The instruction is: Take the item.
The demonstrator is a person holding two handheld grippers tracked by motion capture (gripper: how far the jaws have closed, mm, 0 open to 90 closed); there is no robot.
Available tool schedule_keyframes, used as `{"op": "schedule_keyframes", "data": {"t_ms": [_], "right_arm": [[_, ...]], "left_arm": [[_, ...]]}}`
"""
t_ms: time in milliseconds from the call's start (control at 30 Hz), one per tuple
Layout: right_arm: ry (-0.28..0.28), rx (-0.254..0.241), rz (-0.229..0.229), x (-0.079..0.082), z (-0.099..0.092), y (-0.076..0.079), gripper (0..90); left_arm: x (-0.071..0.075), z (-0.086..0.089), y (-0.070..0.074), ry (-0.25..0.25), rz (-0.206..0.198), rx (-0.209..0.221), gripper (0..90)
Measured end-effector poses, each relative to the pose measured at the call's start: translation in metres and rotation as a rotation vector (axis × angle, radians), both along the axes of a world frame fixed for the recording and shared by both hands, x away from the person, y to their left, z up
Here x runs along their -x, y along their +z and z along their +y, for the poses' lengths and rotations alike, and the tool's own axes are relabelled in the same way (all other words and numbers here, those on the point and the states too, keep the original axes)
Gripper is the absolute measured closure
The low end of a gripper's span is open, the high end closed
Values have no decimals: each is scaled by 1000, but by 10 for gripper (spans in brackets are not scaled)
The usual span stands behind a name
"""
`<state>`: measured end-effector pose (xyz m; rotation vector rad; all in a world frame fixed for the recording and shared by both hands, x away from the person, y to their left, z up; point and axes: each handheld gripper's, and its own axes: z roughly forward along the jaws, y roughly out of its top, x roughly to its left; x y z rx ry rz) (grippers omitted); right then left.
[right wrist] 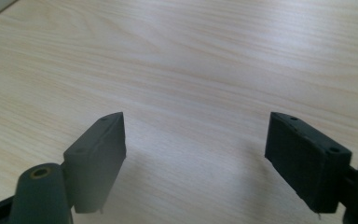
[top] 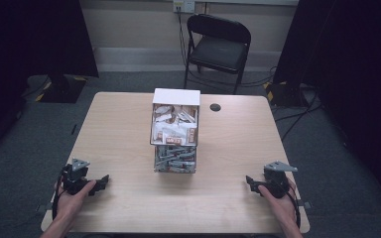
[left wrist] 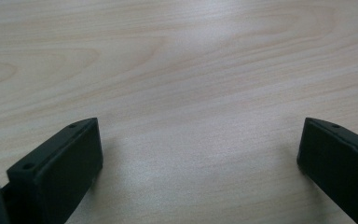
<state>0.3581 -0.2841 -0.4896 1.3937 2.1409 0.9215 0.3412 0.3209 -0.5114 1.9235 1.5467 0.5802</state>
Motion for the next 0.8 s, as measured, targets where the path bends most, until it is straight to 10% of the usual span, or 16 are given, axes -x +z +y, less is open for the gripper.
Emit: {"op": "schedule_keyframes", "data": {"t_ms": [800], "right_arm": [[172, -138, -72, 17, 39, 31, 336]], "left_arm": [[0, 0, 0, -1, 0, 2, 0]]}}
